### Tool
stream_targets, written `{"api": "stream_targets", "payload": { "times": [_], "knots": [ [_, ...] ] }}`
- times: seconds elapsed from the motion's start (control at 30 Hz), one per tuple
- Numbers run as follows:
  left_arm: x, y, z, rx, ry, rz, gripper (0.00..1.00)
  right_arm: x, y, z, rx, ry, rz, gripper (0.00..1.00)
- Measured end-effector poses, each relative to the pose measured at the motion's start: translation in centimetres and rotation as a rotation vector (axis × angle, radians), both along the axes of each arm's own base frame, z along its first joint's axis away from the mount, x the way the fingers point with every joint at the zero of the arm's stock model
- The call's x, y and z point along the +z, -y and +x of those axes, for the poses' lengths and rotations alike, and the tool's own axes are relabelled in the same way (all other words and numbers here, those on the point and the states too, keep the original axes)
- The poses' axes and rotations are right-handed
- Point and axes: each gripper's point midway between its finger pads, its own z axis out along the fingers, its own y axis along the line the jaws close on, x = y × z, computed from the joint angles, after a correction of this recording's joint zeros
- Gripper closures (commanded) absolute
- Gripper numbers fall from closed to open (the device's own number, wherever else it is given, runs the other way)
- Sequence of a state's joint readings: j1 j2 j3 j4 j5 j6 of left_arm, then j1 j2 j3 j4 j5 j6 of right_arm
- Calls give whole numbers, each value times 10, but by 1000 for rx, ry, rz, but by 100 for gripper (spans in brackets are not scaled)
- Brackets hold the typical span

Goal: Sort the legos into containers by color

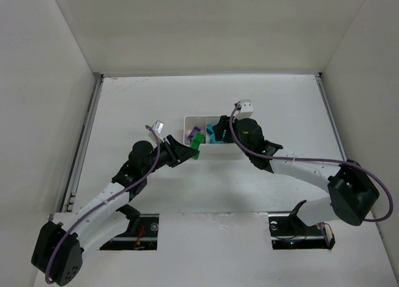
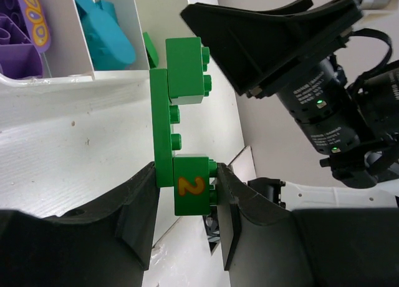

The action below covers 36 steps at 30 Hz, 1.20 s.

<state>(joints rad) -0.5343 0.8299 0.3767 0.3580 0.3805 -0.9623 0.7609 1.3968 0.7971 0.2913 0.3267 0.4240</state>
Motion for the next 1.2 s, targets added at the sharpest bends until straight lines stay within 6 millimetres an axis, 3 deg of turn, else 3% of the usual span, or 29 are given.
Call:
{"api": "stream_targets", "payload": {
  "times": [0.1, 0.27, 0.37, 0.57, 0.7, 0.87, 1.07, 1.2],
  "knots": [
    [-1, -2, 1, 15, 12, 7, 83, 23, -1, -8, 10, 32, 50, 25],
    [-7, 1, 3, 41, 52, 57, 83, 71, -22, -43, 97, 75, 203, 17],
    [-14, 8, -1, 35, 88, 114, 83, 80, -38, -60, 154, 62, 265, 15],
    [-21, 15, -5, 43, 180, 213, 83, 47, -54, -62, 169, -45, 253, 17],
    [-13, 11, -3, 83, 239, 235, 83, 28, -56, -63, 153, -105, 240, 23],
    [-8, 8, 0, 113, 277, 252, 83, 28, -61, -66, 160, -131, 275, 34],
    [-16, 12, -1, 102, 282, 285, 83, 25, -69, -68, 189, -148, 293, 36],
    [-17, 13, -2, 94, 287, 295, 83, 19, -75, -68, 205, -162, 300, 52]
  ]
}}
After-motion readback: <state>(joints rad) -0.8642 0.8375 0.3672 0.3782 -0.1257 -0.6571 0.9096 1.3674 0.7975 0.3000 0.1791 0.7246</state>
